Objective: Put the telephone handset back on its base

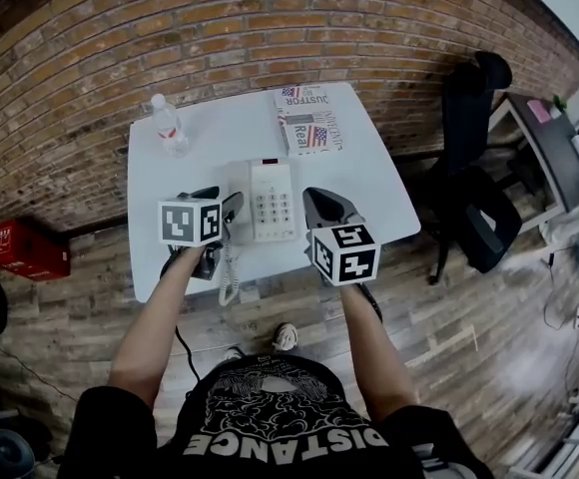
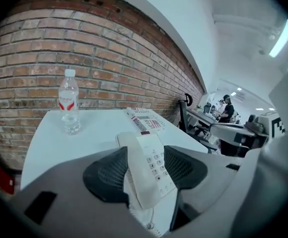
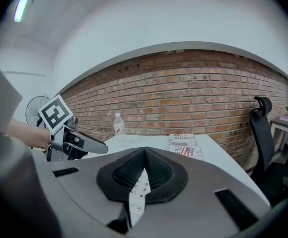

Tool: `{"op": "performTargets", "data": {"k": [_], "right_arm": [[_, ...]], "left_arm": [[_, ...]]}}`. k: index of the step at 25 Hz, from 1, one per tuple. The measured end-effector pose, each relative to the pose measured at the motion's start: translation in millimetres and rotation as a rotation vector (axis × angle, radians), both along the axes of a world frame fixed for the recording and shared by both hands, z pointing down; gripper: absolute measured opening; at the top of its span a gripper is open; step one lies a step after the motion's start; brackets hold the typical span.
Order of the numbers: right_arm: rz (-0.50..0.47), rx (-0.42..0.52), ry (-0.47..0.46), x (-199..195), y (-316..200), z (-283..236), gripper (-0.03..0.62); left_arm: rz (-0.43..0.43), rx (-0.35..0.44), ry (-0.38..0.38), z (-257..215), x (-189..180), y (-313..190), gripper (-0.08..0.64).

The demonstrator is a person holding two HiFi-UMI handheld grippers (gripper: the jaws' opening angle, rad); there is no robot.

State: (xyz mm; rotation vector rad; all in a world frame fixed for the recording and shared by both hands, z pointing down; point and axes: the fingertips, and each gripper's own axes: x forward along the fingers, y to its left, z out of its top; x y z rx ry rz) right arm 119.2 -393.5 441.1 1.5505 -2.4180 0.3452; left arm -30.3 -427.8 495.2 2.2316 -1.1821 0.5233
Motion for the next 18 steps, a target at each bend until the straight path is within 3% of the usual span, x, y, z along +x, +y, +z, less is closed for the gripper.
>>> {"op": "performTargets", "data": {"k": [9,14,18], "right_arm": [[0.030,0.054,0.014,-9,27,-32,0.000],[0.040,0.080,0.018,-18,42,-43,0.000],[0.044,0.100,0.023,-28,53,-52,0.000]], "left_arm": [[0.048,0.211,0.039,-64,-26,27,0.204],[0.050,0.301,0.003,-80,-49,45,0.132],[0.040,0.365,-0.021,-96,-68,55,0.121]]}}
